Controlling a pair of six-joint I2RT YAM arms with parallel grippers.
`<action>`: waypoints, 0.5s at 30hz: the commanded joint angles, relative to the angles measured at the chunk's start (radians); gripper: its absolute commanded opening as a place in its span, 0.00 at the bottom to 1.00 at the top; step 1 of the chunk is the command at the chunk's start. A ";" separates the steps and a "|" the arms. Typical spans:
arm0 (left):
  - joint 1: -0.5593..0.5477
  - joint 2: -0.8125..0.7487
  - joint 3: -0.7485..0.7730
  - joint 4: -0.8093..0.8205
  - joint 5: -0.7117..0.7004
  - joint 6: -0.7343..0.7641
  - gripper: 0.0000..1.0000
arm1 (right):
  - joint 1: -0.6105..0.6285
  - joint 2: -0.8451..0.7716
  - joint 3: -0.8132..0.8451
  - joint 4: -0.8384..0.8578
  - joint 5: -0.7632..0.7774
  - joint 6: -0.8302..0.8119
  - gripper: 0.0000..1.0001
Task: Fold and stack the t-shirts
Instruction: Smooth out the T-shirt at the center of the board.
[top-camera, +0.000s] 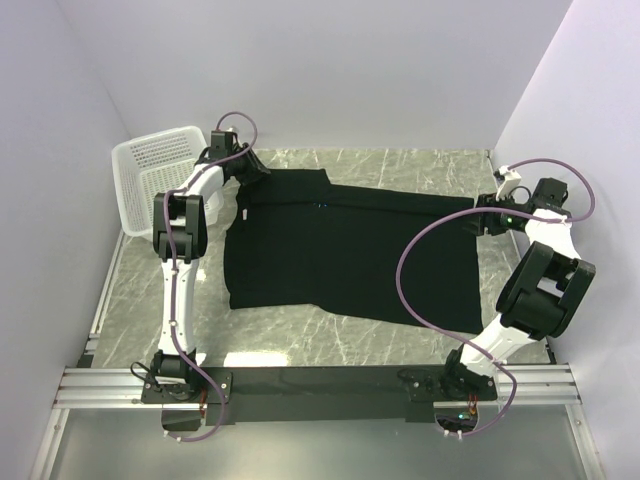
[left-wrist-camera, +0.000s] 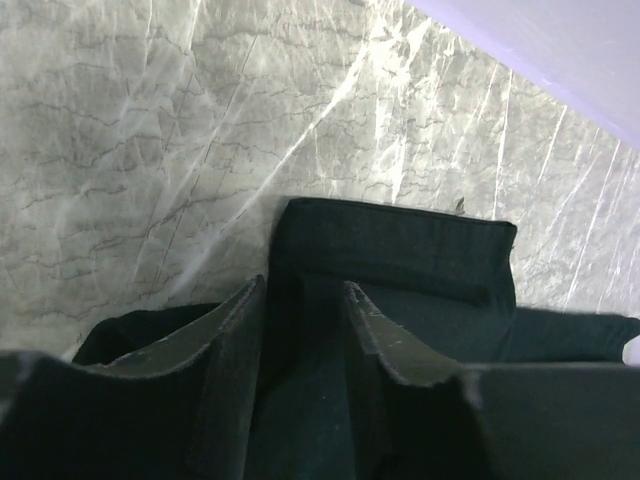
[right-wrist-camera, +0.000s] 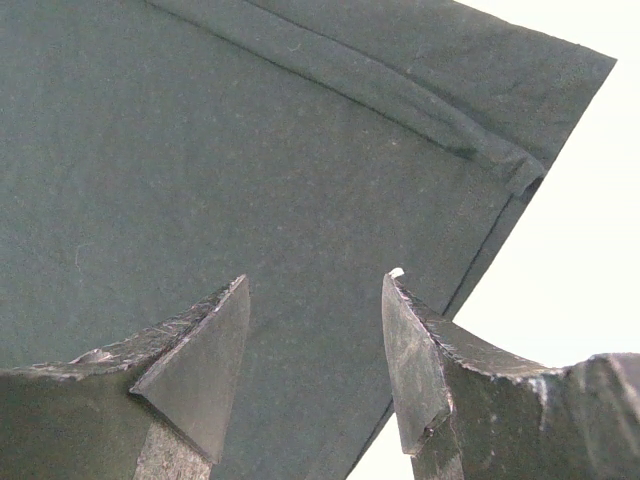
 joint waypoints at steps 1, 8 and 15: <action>-0.003 -0.018 0.035 0.010 0.008 0.016 0.40 | -0.008 -0.050 -0.001 0.012 -0.031 0.010 0.62; -0.004 -0.007 0.021 0.065 0.068 -0.013 0.25 | -0.019 -0.063 -0.001 0.004 -0.039 0.004 0.62; -0.003 -0.082 -0.059 0.224 0.120 -0.023 0.00 | -0.026 -0.076 -0.018 -0.005 -0.049 -0.001 0.62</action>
